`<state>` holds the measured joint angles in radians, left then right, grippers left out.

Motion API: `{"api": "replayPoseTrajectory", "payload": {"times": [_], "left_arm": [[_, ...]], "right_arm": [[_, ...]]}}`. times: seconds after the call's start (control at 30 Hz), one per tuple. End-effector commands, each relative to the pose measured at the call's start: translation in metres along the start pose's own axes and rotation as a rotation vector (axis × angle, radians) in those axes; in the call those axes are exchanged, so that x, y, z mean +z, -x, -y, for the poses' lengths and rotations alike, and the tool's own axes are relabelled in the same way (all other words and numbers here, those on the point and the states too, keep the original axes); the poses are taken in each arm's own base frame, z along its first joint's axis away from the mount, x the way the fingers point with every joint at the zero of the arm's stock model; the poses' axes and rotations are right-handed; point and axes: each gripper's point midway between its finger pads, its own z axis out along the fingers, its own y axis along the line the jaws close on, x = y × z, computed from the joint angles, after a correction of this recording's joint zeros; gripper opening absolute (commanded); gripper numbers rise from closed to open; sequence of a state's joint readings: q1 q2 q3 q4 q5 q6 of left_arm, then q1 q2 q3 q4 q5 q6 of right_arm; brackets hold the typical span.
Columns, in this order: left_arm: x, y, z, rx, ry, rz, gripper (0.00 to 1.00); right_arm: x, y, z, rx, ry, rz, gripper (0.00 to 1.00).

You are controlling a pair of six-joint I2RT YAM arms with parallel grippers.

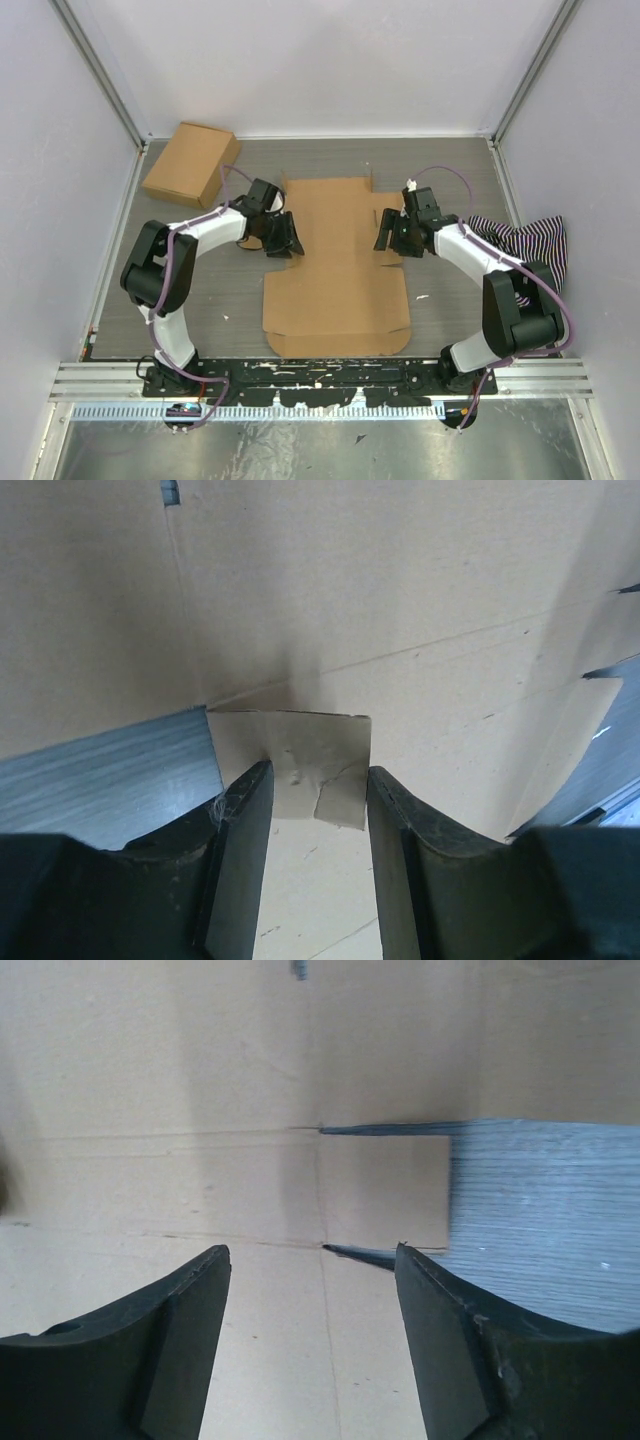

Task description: Fold the paper box

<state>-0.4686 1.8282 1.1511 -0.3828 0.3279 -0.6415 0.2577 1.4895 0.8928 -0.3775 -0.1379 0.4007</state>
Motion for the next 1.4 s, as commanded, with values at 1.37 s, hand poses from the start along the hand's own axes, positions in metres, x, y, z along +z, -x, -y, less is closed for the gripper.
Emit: {"api": "replayPoseTrajectory", "payload": {"times": [1.37], "left_arm": [[0.035, -0.009, -0.019, 0.016, 0.049, -0.082, 0.48]], "right_arm": [[0.013, 0.014, -0.022, -0.057, 0.098, 0.051, 0.66]]}}
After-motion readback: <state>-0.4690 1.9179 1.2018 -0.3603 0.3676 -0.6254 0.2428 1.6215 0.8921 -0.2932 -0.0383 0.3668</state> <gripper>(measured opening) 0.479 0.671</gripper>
